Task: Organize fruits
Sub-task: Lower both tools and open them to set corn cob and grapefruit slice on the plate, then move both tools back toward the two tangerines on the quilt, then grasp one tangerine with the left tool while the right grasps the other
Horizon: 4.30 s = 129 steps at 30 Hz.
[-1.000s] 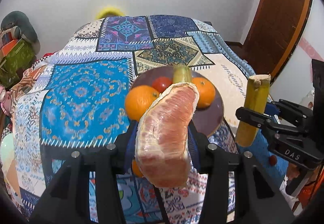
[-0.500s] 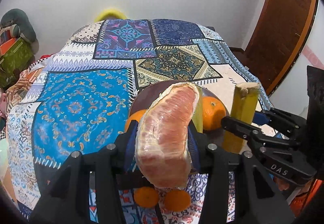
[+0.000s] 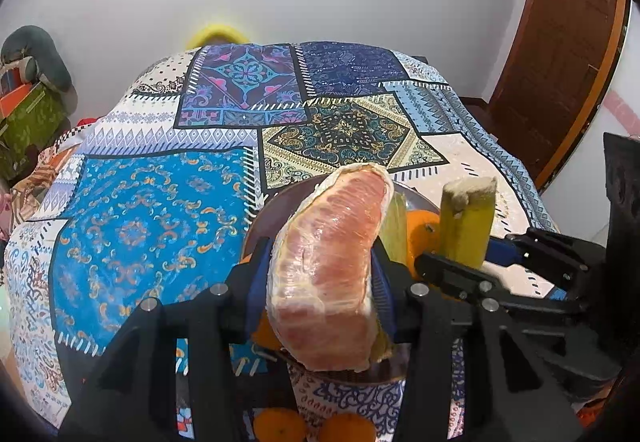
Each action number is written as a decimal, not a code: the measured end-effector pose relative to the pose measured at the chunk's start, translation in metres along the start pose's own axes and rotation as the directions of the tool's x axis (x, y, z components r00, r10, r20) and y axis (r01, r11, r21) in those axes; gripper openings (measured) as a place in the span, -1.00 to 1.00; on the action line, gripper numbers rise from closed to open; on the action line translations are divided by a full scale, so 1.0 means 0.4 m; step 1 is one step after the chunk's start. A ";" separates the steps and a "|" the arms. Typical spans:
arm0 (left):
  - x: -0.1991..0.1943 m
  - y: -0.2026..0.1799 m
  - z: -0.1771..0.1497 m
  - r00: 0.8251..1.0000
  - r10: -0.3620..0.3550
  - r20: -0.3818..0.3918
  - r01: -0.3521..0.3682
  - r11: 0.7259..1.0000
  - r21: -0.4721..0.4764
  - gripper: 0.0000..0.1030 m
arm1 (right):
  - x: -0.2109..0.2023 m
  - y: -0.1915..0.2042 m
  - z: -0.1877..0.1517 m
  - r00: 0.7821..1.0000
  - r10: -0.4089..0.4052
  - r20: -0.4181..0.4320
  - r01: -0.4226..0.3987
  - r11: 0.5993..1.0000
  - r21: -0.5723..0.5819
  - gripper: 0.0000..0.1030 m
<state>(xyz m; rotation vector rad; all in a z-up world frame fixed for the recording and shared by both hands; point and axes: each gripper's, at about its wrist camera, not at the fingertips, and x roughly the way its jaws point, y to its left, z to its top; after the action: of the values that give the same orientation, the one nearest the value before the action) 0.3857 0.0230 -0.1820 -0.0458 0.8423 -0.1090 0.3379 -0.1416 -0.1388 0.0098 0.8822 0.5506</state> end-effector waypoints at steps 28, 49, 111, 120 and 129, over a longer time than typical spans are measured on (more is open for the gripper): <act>0.014 0.001 0.008 0.999 -0.045 -0.016 0.045 0.999 -0.023 0.17 | 0.006 -0.006 0.009 1.000 0.025 -0.009 -0.025 1.000 -0.015 -0.32; -0.105 0.009 -0.013 1.000 -0.022 0.020 0.022 0.999 -0.026 0.17 | -0.079 0.012 -0.007 1.000 0.002 0.021 -0.001 1.000 -0.025 -0.31; -0.138 0.097 -0.287 0.982 -0.063 -0.178 0.066 0.998 0.012 -0.11 | -0.034 0.204 -0.169 0.989 0.063 -0.133 -0.080 0.990 -0.121 -0.36; -0.060 0.077 -0.262 0.976 -0.066 -0.208 0.067 0.998 -0.001 -0.35 | -0.131 0.083 -0.176 0.996 -0.031 -0.089 0.024 0.997 -0.080 -0.36; -0.077 0.059 -0.241 0.980 -0.060 -0.190 0.063 0.998 0.011 -0.37 | -0.169 -0.005 -0.172 0.996 -0.069 -0.053 0.070 0.998 0.005 -0.36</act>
<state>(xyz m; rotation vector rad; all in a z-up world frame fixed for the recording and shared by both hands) 0.2952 0.0503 -0.2251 -0.0459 1.0308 -0.1808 0.2539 -0.1893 -0.1343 -0.0289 0.9325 0.4845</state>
